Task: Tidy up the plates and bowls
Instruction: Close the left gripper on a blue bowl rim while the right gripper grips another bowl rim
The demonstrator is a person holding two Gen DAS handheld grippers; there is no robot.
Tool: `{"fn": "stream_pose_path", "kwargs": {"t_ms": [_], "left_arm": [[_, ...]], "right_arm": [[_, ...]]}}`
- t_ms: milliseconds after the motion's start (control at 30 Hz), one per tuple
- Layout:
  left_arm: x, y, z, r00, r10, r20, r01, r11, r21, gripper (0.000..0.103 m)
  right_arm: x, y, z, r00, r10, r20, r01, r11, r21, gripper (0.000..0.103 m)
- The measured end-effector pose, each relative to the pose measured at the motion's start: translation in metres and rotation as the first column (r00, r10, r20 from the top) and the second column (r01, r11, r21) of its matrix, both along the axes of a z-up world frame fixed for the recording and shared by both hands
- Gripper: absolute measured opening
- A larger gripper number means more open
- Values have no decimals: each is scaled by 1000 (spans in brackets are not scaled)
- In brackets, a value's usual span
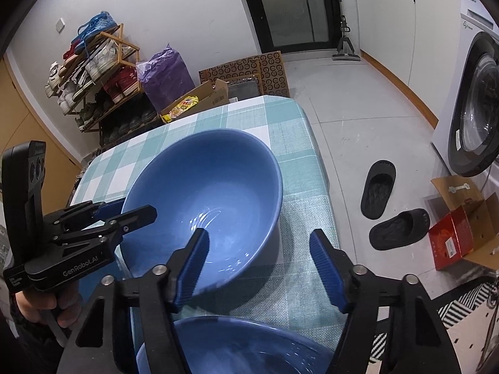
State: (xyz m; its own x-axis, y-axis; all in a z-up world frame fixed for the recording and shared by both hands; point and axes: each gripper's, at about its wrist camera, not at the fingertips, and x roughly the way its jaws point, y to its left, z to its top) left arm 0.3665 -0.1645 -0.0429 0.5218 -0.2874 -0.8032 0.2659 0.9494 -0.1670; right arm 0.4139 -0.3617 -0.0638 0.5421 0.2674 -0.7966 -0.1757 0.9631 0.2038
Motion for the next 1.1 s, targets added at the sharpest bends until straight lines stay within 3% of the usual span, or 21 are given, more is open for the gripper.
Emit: {"fn": "stream_pose_path", "kwargs": {"t_ms": [333,600,1100], "left_arm": [[0,0,0,1000,-9,7,9,1000,4,22],[0,2,3,1000,0,23,0,1000,-5,22],[-10,10,20,997,18,78,-16,999,-30,22]], "right_arm": [[-2,7,-4,999,33,-9,-33,999,12,39],[-3,8,-1,1000,19,18,-18,1000,-15,31],[-18,8,13,996,28,84,-26,999,-25,29]]}}
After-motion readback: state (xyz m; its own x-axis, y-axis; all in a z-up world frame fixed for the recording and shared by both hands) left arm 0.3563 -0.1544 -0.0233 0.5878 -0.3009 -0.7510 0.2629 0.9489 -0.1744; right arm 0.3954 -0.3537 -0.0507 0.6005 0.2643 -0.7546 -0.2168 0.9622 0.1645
